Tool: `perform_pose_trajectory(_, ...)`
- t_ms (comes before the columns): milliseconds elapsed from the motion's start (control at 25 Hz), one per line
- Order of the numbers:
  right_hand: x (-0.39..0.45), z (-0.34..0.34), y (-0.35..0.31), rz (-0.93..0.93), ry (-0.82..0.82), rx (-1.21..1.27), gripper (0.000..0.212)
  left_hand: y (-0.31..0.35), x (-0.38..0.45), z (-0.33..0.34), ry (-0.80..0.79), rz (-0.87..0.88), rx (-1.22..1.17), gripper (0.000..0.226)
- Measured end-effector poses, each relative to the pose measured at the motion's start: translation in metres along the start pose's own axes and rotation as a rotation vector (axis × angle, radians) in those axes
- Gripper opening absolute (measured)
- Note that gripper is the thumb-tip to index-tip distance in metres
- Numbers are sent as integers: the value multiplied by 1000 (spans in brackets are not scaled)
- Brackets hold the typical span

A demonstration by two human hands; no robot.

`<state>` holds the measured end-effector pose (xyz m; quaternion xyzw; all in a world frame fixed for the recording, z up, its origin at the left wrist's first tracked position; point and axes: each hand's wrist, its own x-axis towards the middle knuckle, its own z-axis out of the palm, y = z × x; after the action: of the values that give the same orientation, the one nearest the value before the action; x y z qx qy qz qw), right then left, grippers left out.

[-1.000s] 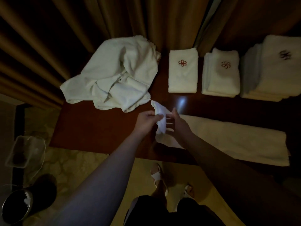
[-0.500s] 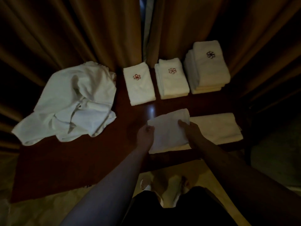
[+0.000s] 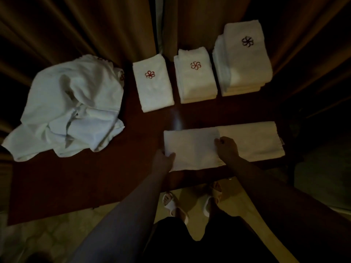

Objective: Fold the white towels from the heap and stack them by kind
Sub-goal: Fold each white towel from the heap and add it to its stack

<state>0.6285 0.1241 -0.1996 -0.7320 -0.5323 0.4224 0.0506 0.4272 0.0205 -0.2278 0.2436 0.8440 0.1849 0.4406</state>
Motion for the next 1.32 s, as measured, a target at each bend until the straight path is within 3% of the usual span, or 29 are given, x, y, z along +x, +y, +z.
perform_pose_trajectory(240,16,9,13,6,-108,-34,44,7,8,7,80,-17,-4,44)
perform_pose_trajectory(360,9,14,12,-39,59,-6,41,6,11,8,53,-61,-3,43)
perform_pose_trajectory(480,-2,17,16,-284,289,-83,26,7,13,9,35,-98,9,42)
perform_pose_trajectory(560,-2,25,21,-367,168,-223,28,8,12,9,18,-115,41,41)
perform_pose_trajectory(680,-4,35,25,-365,-48,-399,55,7,13,5,21,-103,36,39)
perform_pose_trajectory(800,-5,35,28,-356,-156,-413,68,4,13,-6,-14,-130,-163,41)
perform_pose_trajectory(960,-6,24,10,-266,-283,-221,62,10,4,-26,31,-100,-395,32)
perform_pose_trajectory(1080,-13,23,-18,-287,-225,-220,51,23,-7,-43,54,-41,-474,31)
perform_pose_trajectory(1160,-28,25,-43,-306,-209,-87,43,32,-15,-53,60,-8,-536,26)
perform_pose_trajectory(1320,-71,32,-93,-220,-429,276,37,50,-35,-71,-78,107,-590,21)
